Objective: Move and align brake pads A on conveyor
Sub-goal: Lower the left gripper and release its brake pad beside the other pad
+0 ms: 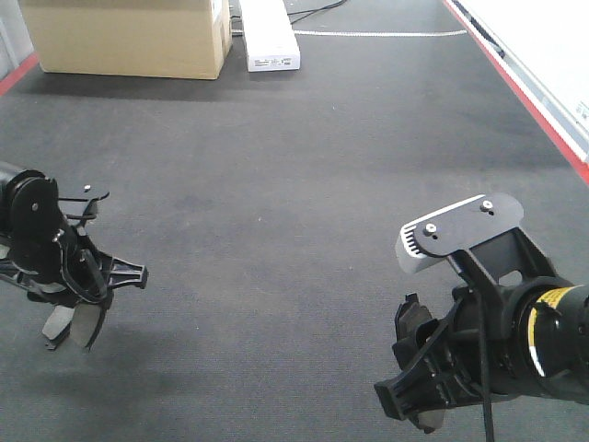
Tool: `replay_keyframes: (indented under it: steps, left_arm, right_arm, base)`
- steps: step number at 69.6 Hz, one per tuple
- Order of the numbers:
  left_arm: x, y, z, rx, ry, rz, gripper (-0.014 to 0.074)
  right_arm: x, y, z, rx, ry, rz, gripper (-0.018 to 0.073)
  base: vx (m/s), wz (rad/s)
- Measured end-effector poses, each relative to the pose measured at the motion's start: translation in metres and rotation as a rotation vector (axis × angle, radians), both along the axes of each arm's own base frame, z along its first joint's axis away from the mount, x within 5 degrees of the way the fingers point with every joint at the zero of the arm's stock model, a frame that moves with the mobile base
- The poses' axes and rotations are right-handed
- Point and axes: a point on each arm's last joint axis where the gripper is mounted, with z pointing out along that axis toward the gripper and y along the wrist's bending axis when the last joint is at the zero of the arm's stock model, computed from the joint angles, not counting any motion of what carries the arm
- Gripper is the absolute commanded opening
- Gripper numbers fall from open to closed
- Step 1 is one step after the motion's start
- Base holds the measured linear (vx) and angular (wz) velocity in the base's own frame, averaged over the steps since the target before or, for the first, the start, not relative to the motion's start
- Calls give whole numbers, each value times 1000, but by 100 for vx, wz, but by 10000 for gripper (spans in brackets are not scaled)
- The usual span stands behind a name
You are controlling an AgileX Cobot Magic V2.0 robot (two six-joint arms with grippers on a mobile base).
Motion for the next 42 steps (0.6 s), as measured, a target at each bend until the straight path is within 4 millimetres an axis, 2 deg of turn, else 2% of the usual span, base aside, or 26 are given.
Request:
replay_keyframes:
  steps: [42]
  left_arm:
    - [19, -1, -26, 1, 1, -26, 15]
  right_arm:
    - [0, 0, 0, 0, 0, 0, -11]
  base:
    - [0, 0]
